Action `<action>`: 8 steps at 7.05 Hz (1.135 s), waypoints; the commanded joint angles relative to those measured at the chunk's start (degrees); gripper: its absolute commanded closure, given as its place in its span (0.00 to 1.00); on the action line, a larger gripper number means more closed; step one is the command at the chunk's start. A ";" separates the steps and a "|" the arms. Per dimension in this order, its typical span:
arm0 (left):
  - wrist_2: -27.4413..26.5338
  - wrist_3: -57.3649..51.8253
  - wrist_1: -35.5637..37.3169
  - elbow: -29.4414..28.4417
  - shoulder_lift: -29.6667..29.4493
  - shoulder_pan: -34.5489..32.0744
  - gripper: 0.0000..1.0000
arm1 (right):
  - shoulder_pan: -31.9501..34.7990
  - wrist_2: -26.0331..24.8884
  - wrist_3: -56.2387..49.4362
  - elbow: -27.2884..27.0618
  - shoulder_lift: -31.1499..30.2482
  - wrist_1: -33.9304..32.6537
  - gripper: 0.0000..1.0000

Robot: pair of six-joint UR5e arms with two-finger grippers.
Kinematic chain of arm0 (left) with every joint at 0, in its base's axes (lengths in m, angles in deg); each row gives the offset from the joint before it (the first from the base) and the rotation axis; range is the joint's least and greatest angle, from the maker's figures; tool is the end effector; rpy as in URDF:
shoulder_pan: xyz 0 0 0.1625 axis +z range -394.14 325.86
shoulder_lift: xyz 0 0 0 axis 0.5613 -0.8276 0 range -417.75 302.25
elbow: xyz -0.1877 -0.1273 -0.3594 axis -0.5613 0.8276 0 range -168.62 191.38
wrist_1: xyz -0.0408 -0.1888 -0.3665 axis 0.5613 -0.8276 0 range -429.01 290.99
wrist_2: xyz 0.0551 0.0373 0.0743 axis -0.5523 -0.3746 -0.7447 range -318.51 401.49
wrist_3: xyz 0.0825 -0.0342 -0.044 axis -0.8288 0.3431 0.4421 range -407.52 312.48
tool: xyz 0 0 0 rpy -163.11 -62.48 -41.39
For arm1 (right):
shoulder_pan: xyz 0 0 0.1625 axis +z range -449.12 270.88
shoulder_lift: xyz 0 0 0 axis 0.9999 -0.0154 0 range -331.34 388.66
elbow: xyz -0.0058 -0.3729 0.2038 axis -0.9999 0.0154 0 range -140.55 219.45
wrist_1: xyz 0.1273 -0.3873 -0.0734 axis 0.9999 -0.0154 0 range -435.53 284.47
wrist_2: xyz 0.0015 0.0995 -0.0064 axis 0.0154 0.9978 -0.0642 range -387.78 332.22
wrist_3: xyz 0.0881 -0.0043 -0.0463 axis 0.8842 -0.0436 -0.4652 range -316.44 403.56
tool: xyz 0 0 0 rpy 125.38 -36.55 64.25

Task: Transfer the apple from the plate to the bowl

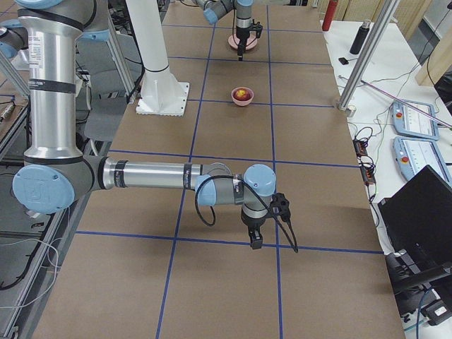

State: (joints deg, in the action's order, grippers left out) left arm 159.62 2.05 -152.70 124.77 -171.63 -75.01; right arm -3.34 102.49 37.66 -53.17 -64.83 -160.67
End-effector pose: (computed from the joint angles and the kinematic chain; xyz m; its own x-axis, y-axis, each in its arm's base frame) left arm 0.3753 -0.4390 0.2639 0.6573 0.1877 -0.7299 -0.1092 0.9820 0.1541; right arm 0.0339 -0.4749 0.6616 0.7460 -0.2027 0.6343 0.1510 0.9792 0.1354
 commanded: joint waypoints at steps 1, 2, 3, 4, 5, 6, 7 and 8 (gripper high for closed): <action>6.56 -17.58 0.20 4.20 12.93 -12.50 0.02 | 0.88 -0.19 2.47 0.42 -0.46 -0.02 0.00; 7.89 -26.02 0.20 3.68 17.51 -18.49 0.02 | 0.98 -0.11 2.65 0.42 -0.63 -0.02 0.00; 8.25 -34.81 -0.32 2.37 21.99 -24.64 0.02 | 0.98 -0.11 2.74 0.86 -0.64 0.16 0.00; 10.17 -43.25 -0.33 -0.16 24.65 -30.18 0.02 | 0.98 -0.11 2.82 0.95 -0.64 0.16 0.00; 13.24 -48.64 -0.59 -4.45 26.24 -35.80 0.02 | 0.98 -0.11 2.74 1.12 -0.64 0.24 0.00; 15.62 -56.00 -0.85 -7.80 28.95 -39.95 0.02 | 0.98 0.07 2.82 1.21 -0.64 0.24 0.00; 15.90 -60.43 -0.86 -9.66 31.16 -44.52 0.02 | 0.98 0.07 2.82 1.30 -0.64 0.24 0.00; 16.34 -64.91 -0.77 -9.68 33.70 -48.22 0.02 | 0.98 0.16 2.74 1.30 -0.64 0.24 0.00</action>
State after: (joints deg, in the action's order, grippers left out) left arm 175.14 -56.92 -153.49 116.25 -140.96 -118.23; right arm -2.37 102.56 40.46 -51.92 -65.47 -160.43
